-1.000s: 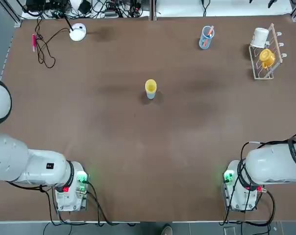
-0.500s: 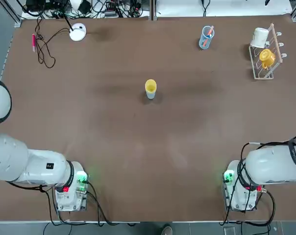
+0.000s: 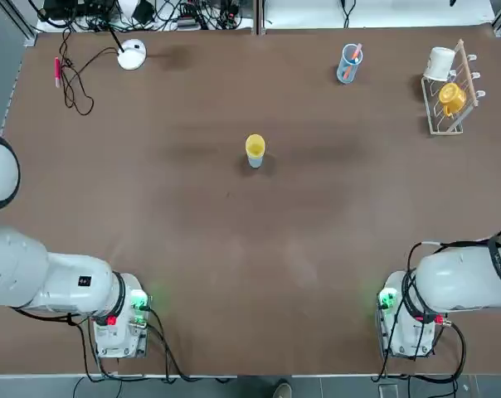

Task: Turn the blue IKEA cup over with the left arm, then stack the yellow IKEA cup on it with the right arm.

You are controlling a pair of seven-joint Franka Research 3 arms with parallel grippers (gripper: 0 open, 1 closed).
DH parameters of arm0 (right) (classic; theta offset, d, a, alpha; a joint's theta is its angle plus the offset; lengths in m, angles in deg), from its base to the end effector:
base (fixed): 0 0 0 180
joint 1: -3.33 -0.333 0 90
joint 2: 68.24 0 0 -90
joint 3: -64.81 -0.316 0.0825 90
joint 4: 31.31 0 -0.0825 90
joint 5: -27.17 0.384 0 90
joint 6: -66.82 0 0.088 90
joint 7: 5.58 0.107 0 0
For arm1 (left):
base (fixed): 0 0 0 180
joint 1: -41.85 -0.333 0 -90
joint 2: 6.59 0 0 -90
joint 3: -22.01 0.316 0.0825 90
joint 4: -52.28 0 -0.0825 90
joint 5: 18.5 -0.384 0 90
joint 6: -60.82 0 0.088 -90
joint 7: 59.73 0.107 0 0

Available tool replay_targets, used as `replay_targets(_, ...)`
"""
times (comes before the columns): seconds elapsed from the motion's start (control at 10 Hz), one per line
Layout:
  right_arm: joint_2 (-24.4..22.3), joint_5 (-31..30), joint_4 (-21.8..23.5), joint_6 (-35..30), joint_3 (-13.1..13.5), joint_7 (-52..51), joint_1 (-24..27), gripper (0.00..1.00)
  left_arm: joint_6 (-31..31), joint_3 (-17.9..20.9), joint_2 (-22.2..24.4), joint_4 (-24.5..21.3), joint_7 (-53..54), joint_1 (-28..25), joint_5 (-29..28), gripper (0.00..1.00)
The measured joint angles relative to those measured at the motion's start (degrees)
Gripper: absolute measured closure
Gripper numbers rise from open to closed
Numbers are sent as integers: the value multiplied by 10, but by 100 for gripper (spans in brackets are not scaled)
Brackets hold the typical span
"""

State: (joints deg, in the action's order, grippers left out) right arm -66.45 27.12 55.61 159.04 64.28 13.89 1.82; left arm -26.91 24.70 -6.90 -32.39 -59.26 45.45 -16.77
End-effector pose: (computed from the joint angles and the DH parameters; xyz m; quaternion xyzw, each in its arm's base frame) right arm 0.5684 0.0201 0.6360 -0.9880 0.1515 -0.0301 0.0054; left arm 0.5524 -0.0122 0.6617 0.9995 -0.0130 0.0239 0.0150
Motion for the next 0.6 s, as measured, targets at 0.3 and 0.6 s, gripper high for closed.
replay_targets(0.3,1,0,0,-1,2,-7,-1,0,0,0,0,0,0,0,0,1)
replay_targets(0.6,2,0,2,-5,2,-70,-2,0,0,0,0,0,0,0,0,1)
